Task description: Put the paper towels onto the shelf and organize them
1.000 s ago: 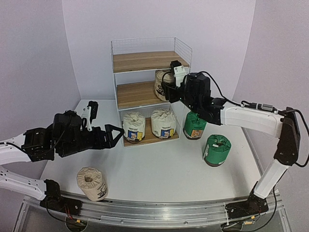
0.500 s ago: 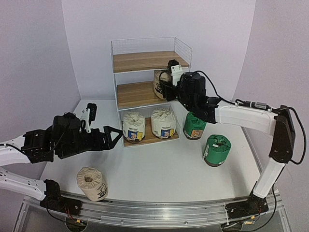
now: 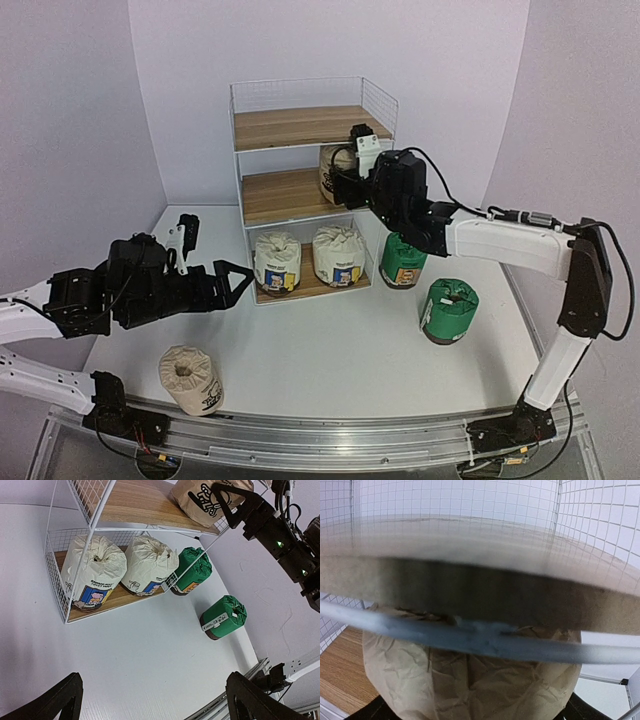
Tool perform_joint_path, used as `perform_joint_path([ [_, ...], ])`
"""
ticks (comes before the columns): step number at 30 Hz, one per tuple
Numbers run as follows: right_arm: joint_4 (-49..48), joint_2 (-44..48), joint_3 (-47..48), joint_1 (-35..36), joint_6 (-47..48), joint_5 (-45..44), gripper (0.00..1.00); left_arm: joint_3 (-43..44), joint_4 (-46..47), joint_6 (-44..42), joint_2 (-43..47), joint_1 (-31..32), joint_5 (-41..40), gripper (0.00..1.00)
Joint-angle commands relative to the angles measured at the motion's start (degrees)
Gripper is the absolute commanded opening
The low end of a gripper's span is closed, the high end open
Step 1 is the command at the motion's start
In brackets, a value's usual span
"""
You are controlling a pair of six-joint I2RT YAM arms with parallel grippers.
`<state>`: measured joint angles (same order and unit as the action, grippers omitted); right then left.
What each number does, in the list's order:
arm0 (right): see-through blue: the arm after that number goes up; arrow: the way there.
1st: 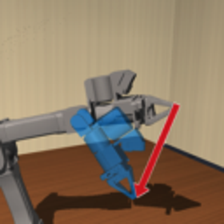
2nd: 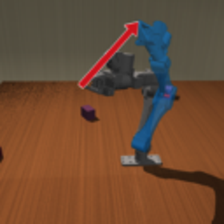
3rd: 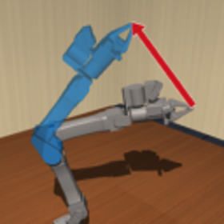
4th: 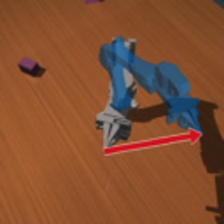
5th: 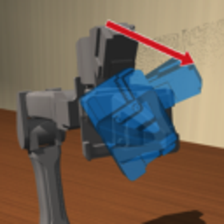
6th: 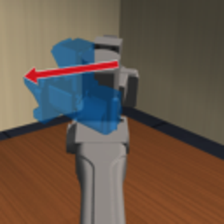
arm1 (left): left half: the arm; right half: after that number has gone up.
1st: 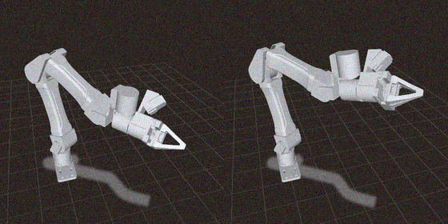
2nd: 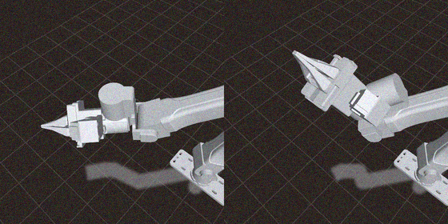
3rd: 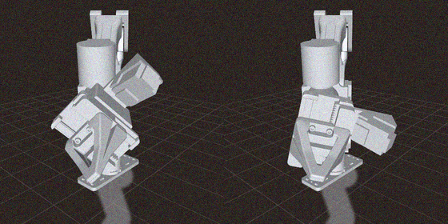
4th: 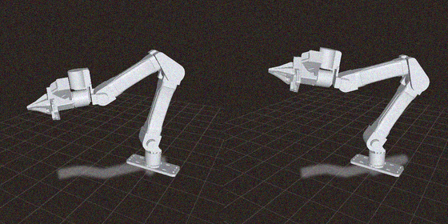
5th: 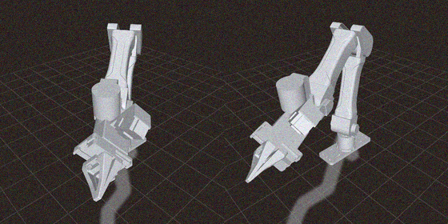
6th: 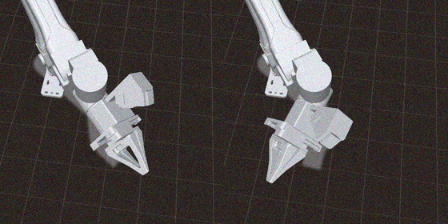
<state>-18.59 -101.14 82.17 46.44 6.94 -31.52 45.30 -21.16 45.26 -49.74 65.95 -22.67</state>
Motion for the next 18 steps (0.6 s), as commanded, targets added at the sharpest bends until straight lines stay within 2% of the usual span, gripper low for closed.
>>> perform_joint_path([
  [1,-2.59,3.84,-0.87,0.21,-1.09,-0.32,0.90,1.34,-2.29,1.22,0.22,-0.12,-0.31,1.00],
  [11,0.80,7.10,-2.53,0.17,-3.06,0.92,0.96,2.74,-4.83,3.30,-0.92,-0.14,-0.94,1.00],
  [18,4.90,10.88,-4.82,0.16,-4.39,2.35,0.97,6.46,-12.75,9.13,-2.49,-0.16,-1.86,1.00],
])
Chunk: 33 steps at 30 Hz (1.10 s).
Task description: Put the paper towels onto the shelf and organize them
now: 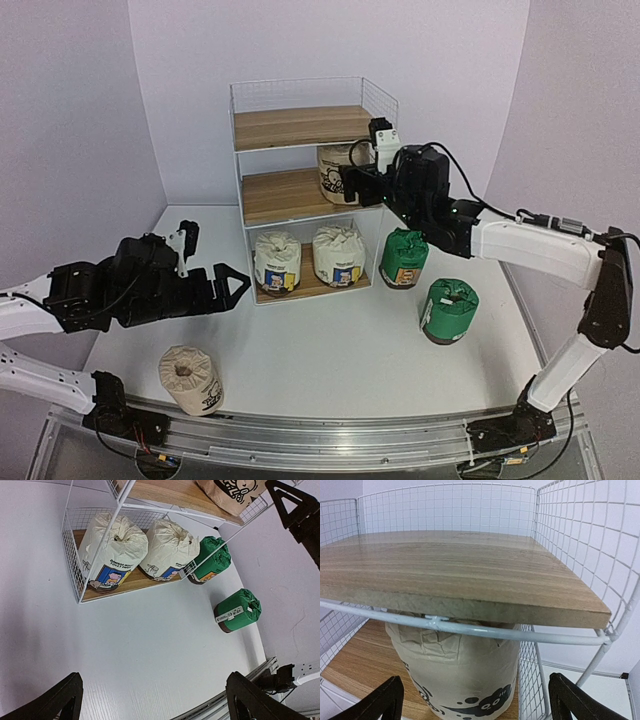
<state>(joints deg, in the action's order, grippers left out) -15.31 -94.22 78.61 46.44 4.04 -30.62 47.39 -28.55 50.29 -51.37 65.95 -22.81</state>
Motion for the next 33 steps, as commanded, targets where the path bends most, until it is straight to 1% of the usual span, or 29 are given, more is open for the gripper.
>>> perform_joint_path([
  [1,2.06,4.55,-1.73,0.18,-1.85,2.02,0.97,4.79,-6.38,4.59,-1.05,-0.13,-1.88,1.00],
  [7,4.77,8.57,-4.81,0.21,-3.59,8.94,0.98,6.43,-12.02,9.06,-1.21,-0.13,-2.41,1.00],
  [8,5.39,9.58,-5.39,0.17,-5.34,10.98,0.98,6.75,-13.83,10.48,-1.25,-0.12,-2.41,1.00],
  [11,7.99,13.61,-8.30,0.20,-8.82,16.79,0.98,8.35,-22.25,17.19,-1.90,-0.16,-2.52,1.00],
  [15,11.12,19.49,-13.72,0.21,-13.72,23.01,0.98,9.96,-35.03,27.91,-3.42,-0.14,0.42,0.99],
  [17,12.56,21.88,-16.63,0.16,-15.77,25.05,0.98,10.14,-40.72,33.59,-3.99,-0.14,2.47,1.00],
  [21,13.88,25.84,-21.66,0.20,-19.22,26.51,0.98,9.43,-48.57,40.69,-4.10,-0.16,7.10,0.99],
  [25,14.24,27.85,-24.47,0.18,-20.76,26.36,0.98,7.68,-53.21,44.74,-2.96,-0.16,11.05,0.94],
  [33,14.88,28.30,-26.10,0.22,-21.63,26.35,0.98,0.20,-53.11,47.91,2.82,-0.13,17.74,0.79],
])
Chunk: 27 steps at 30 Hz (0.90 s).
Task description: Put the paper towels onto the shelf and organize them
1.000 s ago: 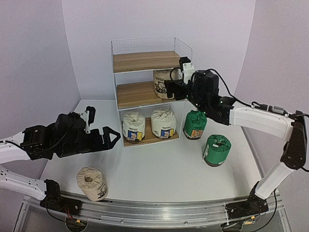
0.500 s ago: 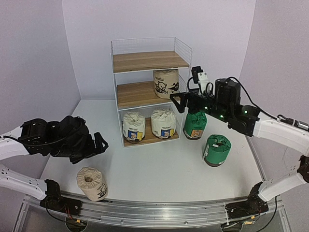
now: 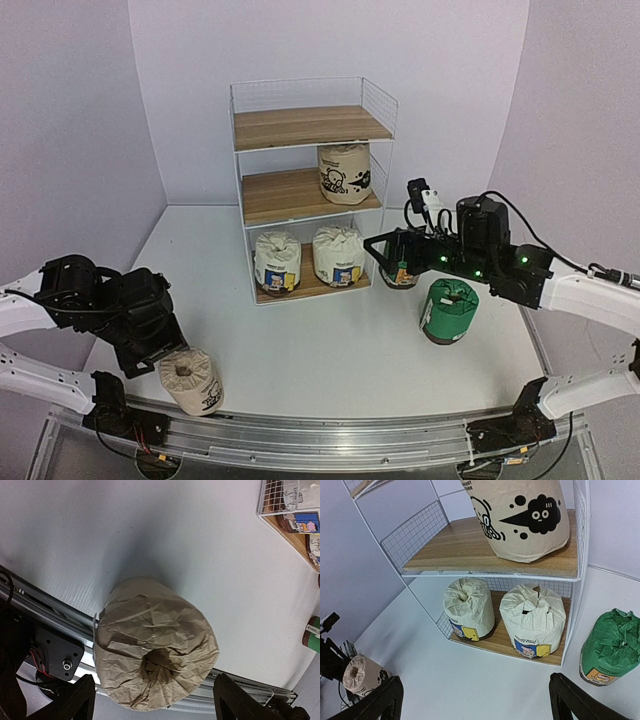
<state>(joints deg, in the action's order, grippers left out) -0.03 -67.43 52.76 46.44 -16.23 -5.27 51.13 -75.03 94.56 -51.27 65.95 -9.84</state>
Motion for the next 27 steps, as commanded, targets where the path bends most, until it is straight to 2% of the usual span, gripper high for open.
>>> perform_joint_path([
  [1,-0.34,1.45,-0.32,0.17,-1.45,0.97,0.98,-4.11,-6.68,3.57,3.21,-0.12,5.47,0.78],
  [6,-0.31,1.13,-0.47,0.22,-2.10,1.32,0.98,-5.40,-4.73,3.04,4.40,-0.17,6.21,0.71],
  [14,-0.24,1.64,-1.00,0.18,-2.42,0.67,0.98,-8.11,-0.40,2.47,-0.32,-0.20,6.21,0.69],
  [18,-0.23,1.43,-1.02,0.19,-2.47,1.30,0.98,-10.69,6.38,2.35,-1.42,-0.15,5.58,0.64],
  [22,-0.16,1.61,-1.27,0.20,-2.49,1.32,0.98,-11.51,11.40,3.13,-2.83,-0.13,3.97,0.50],
  [27,-0.16,2.03,-1.63,0.21,-0.45,4.12,0.98,-10.19,12.48,3.24,-3.92,-0.13,3.19,0.28],
])
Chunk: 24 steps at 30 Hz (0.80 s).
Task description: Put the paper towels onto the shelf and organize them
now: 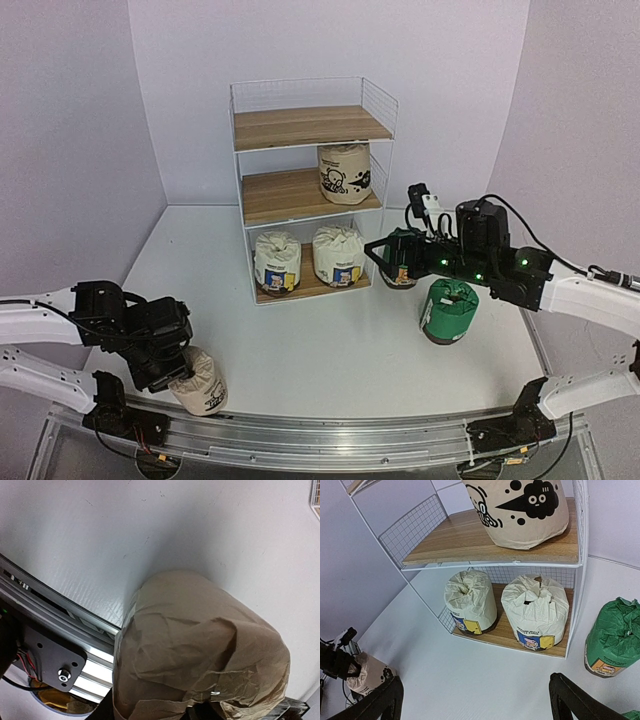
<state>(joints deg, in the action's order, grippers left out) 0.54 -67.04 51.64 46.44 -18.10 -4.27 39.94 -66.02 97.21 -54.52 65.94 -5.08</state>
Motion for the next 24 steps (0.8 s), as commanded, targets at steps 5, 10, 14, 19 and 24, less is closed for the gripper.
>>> perform_joint_path([
  [5,-0.74,2.76,-2.07,0.17,10.87,15.26,0.98,3.02,5.54,-1.98,-1.18,-0.11,-1.87,0.18],
  [10,-0.64,1.87,-2.81,0.41,17.80,30.09,0.98,7.96,9.23,-8.36,-3.00,-0.11,-1.89,0.16],
  [14,4.01,-2.10,-0.08,7.24,26.81,27.00,0.98,16.83,10.34,-15.04,-8.81,-0.12,-1.61,0.16],
  [19,8.46,-9.88,5.36,14.01,32.54,22.44,0.98,29.26,10.58,-23.49,-20.69,-0.12,1.34,0.14],
  [24,8.17,-12.91,7.69,17.39,35.99,15.07,0.98,37.69,10.54,-29.51,-29.43,-0.13,5.52,0.09],
])
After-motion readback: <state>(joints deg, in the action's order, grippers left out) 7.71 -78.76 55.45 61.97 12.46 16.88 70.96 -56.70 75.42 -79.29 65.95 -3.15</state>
